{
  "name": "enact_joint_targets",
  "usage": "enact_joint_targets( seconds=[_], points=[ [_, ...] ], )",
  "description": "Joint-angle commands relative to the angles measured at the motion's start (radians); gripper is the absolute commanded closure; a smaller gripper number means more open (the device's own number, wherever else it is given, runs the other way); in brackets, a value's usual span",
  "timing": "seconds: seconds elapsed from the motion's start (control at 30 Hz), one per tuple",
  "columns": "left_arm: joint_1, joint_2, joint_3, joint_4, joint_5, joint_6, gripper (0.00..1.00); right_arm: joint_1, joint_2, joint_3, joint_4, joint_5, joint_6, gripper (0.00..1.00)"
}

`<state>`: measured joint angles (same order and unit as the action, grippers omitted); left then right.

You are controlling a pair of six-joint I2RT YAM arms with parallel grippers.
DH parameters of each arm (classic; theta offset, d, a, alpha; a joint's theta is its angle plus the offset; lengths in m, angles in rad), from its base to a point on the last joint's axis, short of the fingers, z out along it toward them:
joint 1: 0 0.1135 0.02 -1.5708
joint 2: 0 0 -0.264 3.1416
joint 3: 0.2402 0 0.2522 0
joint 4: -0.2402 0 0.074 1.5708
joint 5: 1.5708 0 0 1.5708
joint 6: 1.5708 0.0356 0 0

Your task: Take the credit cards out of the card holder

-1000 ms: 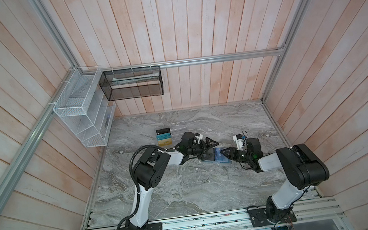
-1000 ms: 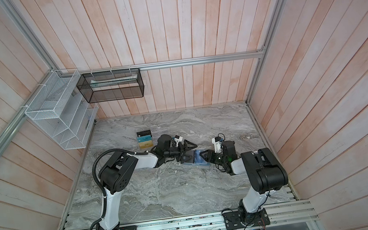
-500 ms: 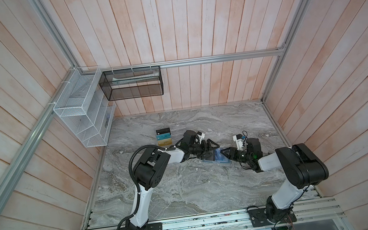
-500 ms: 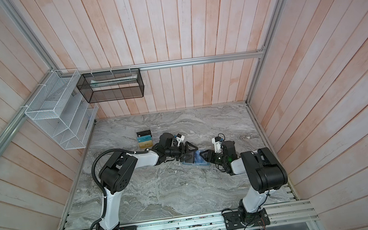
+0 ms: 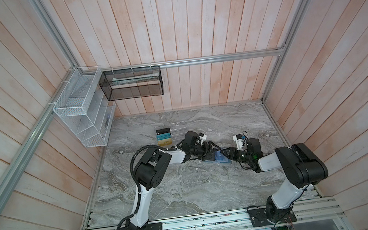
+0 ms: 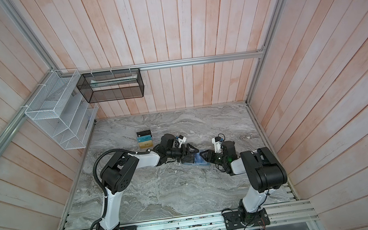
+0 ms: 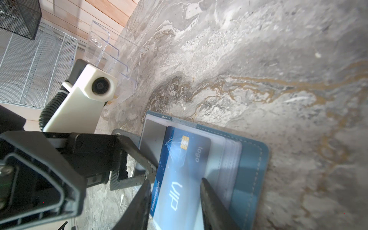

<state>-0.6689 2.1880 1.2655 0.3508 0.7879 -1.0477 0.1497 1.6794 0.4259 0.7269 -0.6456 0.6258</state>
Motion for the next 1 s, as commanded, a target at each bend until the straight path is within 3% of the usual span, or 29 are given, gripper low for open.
enact_joint_targets(
  seconds=[0.0,0.17,0.43,0.57,0.7,0.87,0.97],
  points=[
    [-0.005,0.047,-0.026,-0.041,0.001,0.015,0.25,-0.002,0.023,-0.023,-0.06,0.011,0.003,0.58],
    [-0.005,0.057,-0.039,-0.024,0.005,0.012,0.29,-0.001,0.022,-0.023,-0.061,0.011,0.003,0.58],
    [-0.009,0.068,-0.04,0.0,0.011,0.007,0.45,-0.004,0.025,-0.022,-0.055,0.004,0.008,0.59],
    [-0.011,0.076,-0.046,0.011,0.013,0.003,0.46,-0.004,0.023,-0.021,-0.054,0.001,0.008,0.59],
    [-0.011,0.078,-0.056,0.032,0.014,-0.003,0.58,-0.004,0.023,-0.02,-0.052,-0.001,0.01,0.59],
    [-0.011,0.08,-0.056,0.034,0.012,0.006,0.6,-0.004,0.025,-0.019,-0.053,0.0,0.009,0.59],
    [-0.012,0.082,-0.057,0.04,0.014,0.008,0.74,-0.004,0.025,-0.018,-0.053,-0.001,0.009,0.59]
  ],
)
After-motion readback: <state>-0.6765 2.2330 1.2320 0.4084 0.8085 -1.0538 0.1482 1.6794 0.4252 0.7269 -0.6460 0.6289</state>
